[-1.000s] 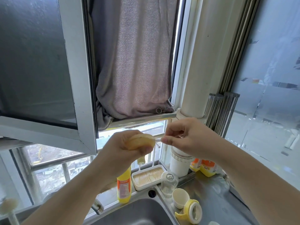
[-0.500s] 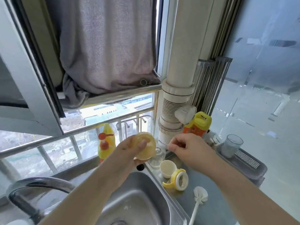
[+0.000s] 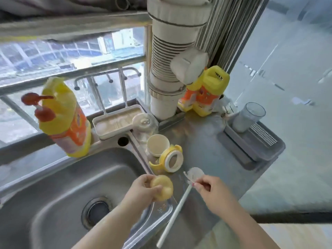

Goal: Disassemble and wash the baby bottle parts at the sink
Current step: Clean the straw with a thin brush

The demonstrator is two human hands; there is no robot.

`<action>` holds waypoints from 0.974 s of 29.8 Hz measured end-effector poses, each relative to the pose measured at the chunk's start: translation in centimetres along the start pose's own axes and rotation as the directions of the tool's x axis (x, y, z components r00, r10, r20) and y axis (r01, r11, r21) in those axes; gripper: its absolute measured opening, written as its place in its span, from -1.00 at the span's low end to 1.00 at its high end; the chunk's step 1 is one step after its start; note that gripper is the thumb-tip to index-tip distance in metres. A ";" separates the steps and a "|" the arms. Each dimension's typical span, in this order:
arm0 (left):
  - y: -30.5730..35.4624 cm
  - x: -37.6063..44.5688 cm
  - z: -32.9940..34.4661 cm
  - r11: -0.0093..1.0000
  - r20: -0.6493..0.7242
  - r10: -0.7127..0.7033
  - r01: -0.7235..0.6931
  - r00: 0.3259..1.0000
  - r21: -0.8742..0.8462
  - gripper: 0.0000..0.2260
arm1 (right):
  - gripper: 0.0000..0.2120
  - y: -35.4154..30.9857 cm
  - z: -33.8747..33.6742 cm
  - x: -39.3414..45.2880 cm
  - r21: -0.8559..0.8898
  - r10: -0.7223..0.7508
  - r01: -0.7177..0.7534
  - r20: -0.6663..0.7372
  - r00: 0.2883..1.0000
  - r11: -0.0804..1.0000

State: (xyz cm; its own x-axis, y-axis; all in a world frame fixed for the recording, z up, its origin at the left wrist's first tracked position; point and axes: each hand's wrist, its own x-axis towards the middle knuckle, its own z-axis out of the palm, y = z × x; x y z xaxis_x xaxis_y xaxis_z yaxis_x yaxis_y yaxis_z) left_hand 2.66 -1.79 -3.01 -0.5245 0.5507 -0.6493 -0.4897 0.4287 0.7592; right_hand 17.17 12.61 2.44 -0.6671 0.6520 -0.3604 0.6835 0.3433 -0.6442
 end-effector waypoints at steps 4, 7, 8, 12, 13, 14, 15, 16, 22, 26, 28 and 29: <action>-1.0 1.4 3.1 0.999 -0.081 -0.024 0.028 0.996 0.046 -0.87 | -0.82 3.0 0.7 1.1 0.035 0.033 -0.035 0.043 0.999 0.999; -1.2 2.0 4.1 0.985 -0.158 0.059 -0.033 0.986 0.167 -0.90 | -0.81 4.0 1.1 1.8 0.056 0.019 -0.023 0.064 0.998 0.998; -1.3 2.2 4.2 0.972 -0.182 0.109 -0.066 0.977 0.225 -0.91 | -0.81 4.0 1.2 2.0 0.071 0.011 -0.016 0.071 0.997 0.997; -1.3 2.4 4.1 0.892 -0.254 0.245 -0.115 0.935 0.438 -0.95 | -0.81 3.3 1.7 2.9 0.117 -0.036 0.025 0.097 0.995 0.993; -1.3 2.4 3.9 0.889 -0.273 0.265 -0.124 0.925 0.441 -0.96 | -0.80 3.1 1.7 3.3 0.121 -0.057 0.045 0.098 0.994 0.992; -1.2 2.3 3.7 0.891 -0.298 0.284 -0.136 0.911 0.434 -0.95 | -0.80 2.9 1.6 3.7 0.120 -0.076 0.065 0.094 0.993 0.991; -1.0 2.3 3.4 0.891 -0.327 0.307 -0.149 0.894 0.428 -0.93 | -0.80 2.7 1.5 4.2 0.119 -0.097 0.087 0.085 0.992 0.989; -0.7 2.3 3.1 0.888 -0.356 0.336 -0.166 0.872 0.429 -0.91 | -0.82 2.4 1.2 4.7 0.114 -0.117 0.108 0.071 0.991 0.988; 1.6 3.1 1.9 0.839 -0.367 0.461 -0.262 0.808 0.477 -0.84 | -0.91 0.5 -1.0 9.6 0.026 -0.219 0.219 -0.016 0.976 0.975; 2.5 3.4 2.0 0.829 -0.366 0.490 -0.293 0.791 0.476 -0.87 | -0.93 -0.9 -1.4 14.6 -0.069 -0.227 0.230 0.049 0.973 0.971; 3.0 3.4 2.2 0.820 -0.348 0.506 -0.316 0.789 0.477 -0.87 | -0.95 -1.8 -1.2 16.8 -0.111 -0.229 0.242 0.122 0.966 0.964; 3.2 3.5 2.4 0.820 -0.335 0.508 -0.326 0.793 0.471 -0.86 | -0.93 -2.2 -0.8 17.7 -0.142 -0.221 0.246 0.166 0.961 0.959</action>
State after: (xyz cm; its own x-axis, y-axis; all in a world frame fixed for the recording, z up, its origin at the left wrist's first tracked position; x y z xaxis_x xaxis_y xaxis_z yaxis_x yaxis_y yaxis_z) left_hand 0.89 3.24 -2.73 -0.8984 0.4147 -0.1445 0.0974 0.5089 0.8553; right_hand 4.13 23.96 -1.95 -0.8415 0.4385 -0.3155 0.5338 0.5855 -0.6101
